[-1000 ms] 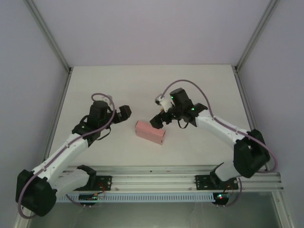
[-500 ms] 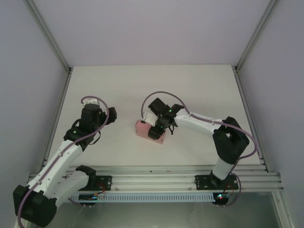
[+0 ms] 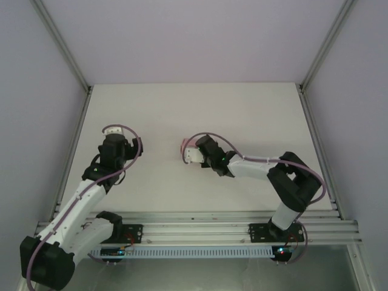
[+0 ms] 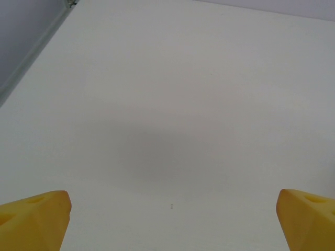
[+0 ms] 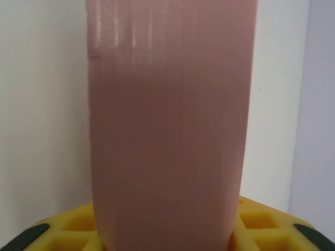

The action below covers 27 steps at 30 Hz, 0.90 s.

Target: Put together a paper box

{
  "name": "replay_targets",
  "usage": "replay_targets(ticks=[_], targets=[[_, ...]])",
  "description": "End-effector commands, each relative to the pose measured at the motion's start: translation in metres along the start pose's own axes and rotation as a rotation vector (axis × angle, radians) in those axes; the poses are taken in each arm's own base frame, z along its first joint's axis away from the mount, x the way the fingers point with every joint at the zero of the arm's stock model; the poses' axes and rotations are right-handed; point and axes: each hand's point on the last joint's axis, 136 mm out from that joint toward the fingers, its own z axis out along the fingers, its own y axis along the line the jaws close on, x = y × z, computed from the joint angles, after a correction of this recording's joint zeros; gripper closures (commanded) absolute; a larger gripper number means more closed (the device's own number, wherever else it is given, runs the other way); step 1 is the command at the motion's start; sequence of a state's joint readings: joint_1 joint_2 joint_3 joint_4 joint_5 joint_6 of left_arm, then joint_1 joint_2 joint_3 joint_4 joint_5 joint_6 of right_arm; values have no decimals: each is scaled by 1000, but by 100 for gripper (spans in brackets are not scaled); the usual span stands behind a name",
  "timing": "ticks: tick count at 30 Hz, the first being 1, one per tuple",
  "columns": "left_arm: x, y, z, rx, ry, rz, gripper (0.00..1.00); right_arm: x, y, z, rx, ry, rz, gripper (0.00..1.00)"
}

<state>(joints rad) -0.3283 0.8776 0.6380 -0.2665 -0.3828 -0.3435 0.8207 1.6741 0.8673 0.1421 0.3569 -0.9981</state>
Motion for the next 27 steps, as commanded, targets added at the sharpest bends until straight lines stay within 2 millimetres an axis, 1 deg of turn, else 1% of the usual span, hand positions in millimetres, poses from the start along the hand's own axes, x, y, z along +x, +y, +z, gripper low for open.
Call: replay_targets(ticks=[1, 2, 4, 5, 7, 8, 9, 11, 13, 15, 16, 17, 18, 19, 20, 21, 22, 24, 25, 27], targets=[[-15, 6, -2, -21, -74, 18, 0, -5, -1, 1, 68, -18, -103, 46], [-15, 6, -2, -21, -82, 24, 0, -7, 9, -3, 36, -17, -105, 35], [-15, 9, -1, -29, -97, 27, 0, -8, 29, -17, -59, -9, -85, 8], [-15, 10, -1, -32, -99, 28, 1, -12, 34, -26, -105, -17, -49, 2], [-14, 11, 1, -33, -109, 32, 1, -14, 55, -53, -284, -25, 57, 1], [-14, 11, 1, -34, -111, 35, 0, -18, 61, -66, -361, -49, 87, 1], [-14, 12, 2, -34, -116, 38, 0, -19, 61, -77, -404, -55, 128, 1], [-14, 14, 5, -45, -130, 45, 0, -18, 56, -96, -464, -71, 226, 1], [-15, 15, 8, -48, -148, 57, 0, -18, 45, -112, -495, -114, 325, 1], [-15, 21, 13, -73, -179, 76, 0, -6, 17, -113, -406, -136, 498, 1], [-15, 25, 16, -88, -209, 97, 0, 10, -2, -111, -330, -145, 615, 1], [-12, 29, 20, -95, -231, 117, 0, 32, -21, -107, -234, -135, 740, 1], [-11, 34, 22, -101, -256, 119, 0, 59, -39, -104, -124, -131, 858, 1], [-8, 41, 26, -113, -275, 100, 0, 93, -56, -102, 17, -131, 982, 1], [-4, 45, 29, -103, -286, 87, 0, 124, -65, -101, 146, -134, 1073, 1], [-1, 46, 32, -84, -294, 83, 1, 151, -74, -104, 264, -147, 1152, 1], [2, 48, 35, -70, -304, 80, 0, 170, -77, -108, 344, -188, 1215, 1], [7, 53, 39, -66, -328, 80, 0, 198, -68, -105, 374, -187, 1295, 1], [10, 55, 41, -59, -341, 79, 0, 211, -63, -99, 380, -174, 1320, 1], [18, 57, 47, -40, -335, 73, 0, 221, -47, -84, 349, -161, 1295, 1]])
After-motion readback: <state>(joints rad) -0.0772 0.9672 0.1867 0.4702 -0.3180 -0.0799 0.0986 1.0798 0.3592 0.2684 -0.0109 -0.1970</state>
